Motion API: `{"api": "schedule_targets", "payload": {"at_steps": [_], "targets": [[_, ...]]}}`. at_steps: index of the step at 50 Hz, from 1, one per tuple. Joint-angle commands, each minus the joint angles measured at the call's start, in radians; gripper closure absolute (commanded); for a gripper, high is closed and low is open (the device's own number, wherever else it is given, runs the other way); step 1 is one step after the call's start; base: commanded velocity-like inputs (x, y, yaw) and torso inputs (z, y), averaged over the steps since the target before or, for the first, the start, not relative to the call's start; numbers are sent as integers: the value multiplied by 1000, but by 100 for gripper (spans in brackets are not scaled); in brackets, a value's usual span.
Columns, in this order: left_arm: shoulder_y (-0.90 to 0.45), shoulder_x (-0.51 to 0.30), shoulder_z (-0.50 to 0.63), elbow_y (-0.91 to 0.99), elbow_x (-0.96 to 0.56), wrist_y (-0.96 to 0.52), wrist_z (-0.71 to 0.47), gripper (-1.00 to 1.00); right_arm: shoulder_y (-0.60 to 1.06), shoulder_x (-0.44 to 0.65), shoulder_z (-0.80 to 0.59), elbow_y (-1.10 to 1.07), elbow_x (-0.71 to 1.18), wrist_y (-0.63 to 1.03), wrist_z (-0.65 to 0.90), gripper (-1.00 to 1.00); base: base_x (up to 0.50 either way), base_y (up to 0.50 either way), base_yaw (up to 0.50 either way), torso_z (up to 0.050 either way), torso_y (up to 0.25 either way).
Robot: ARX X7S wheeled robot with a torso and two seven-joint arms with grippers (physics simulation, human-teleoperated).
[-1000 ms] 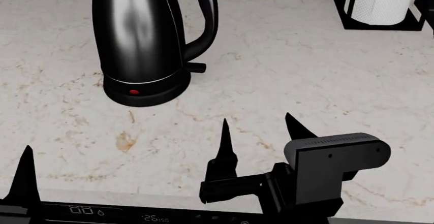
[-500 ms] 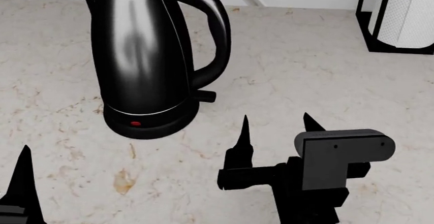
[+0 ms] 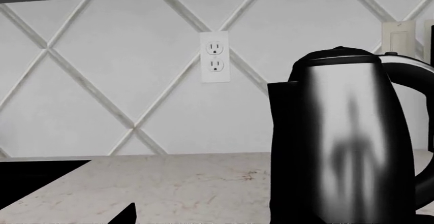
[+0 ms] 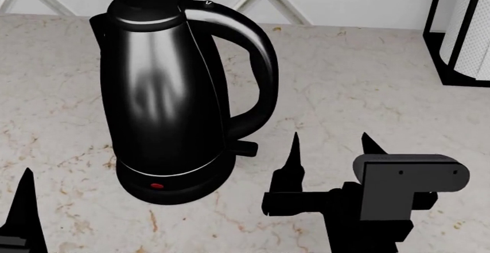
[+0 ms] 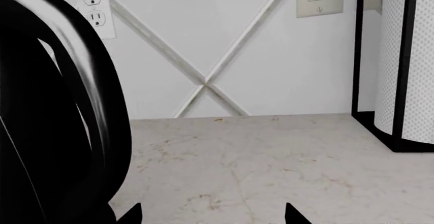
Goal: Press down the lever to turn on the electric kettle.
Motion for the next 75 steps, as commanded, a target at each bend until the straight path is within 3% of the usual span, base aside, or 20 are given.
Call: {"api": "schedule_targets", "payload": {"at_steps": [1, 4, 5, 14, 26, 51, 75], "targets": [[12, -4, 1, -14, -5, 24, -6, -100, 15, 43, -8, -61, 28, 96, 11, -100, 0, 0, 0, 0, 0], [20, -5, -1, -13, -8, 28, -9, -100, 56, 59, -39, -61, 28, 151, 8, -100, 0, 0, 0, 0, 0], [21, -6, 1, -20, -6, 34, -9, -100, 75, 60, -44, -48, 29, 164, 7, 100, 0, 0, 0, 0, 0], [12, -15, 6, -14, -17, 20, -19, -100, 276, 85, -84, 89, 15, 309, 16, 100, 0, 0, 0, 0, 0], [13, -22, 15, -28, -22, 33, -26, -100, 424, 65, -138, 217, -3, 357, 15, 100, 0, 0, 0, 0, 0], [33, -32, 26, -71, -33, 91, -33, -100, 343, 50, -210, 398, 21, 196, -119, 100, 0, 0, 0, 0, 0], [31, -44, 41, -85, -44, 101, -50, -100, 279, 44, -208, 317, 88, 156, -170, 100, 0, 0, 0, 0, 0]]}}
